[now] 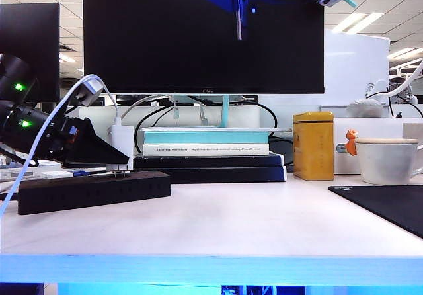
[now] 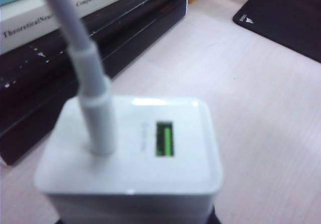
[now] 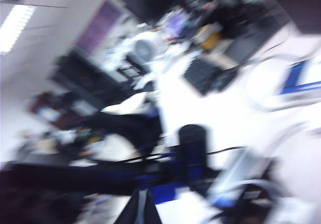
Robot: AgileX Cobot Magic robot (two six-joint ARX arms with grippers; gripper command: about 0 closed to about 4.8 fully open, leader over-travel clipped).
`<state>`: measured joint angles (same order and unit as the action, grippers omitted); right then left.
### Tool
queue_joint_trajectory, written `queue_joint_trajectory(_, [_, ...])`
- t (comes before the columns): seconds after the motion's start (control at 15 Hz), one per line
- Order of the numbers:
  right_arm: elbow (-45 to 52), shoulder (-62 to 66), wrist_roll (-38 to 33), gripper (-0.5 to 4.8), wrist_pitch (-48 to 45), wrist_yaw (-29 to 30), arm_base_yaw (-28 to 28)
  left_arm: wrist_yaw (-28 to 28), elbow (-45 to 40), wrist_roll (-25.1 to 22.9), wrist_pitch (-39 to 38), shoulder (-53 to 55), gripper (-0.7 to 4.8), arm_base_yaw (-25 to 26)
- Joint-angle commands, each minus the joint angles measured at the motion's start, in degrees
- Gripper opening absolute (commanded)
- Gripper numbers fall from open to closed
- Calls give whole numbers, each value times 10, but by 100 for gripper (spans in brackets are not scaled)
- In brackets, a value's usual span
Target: Plug the white charger into the left socket.
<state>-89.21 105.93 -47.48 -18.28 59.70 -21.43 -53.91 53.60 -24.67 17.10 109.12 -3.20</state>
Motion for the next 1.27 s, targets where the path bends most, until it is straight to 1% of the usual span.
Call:
queue_joint_trajectory(0.07, [-3, -1, 187, -2, 134, -132, -14, 38, -1, -30, -20, 0, 78, -3])
queue_joint_trajectory(0.13, [-3, 6, 239, -2, 175, -182, -26, 41, -1, -37, -23, 0, 78, -7])
queue_joint_trajectory(0.2, [-3, 17, 268, -2, 198, -216, -36, 43, -1, -37, -23, 0, 78, -7])
queue_joint_trajectory(0.27, [-3, 30, 278, -2, 203, -226, -44, 43, -1, -37, -24, 0, 78, -7])
queue_joint_trajectory(0.6, [-3, 72, 281, -2, 199, -212, -61, 44, -1, -38, -42, 0, 79, -7])
queue_joint_trajectory(0.8, [-3, 75, 300, -2, 191, -209, -93, 44, -1, -39, -45, 0, 78, -7])
queue_joint_trajectory(1.07, [-3, 80, 328, -2, 188, -270, -119, 44, -1, -38, -46, 0, 79, -7])
queue_joint_trajectory(1.27, [-3, 98, 330, -2, 180, -272, -130, 37, -1, -38, -47, 0, 78, -7])
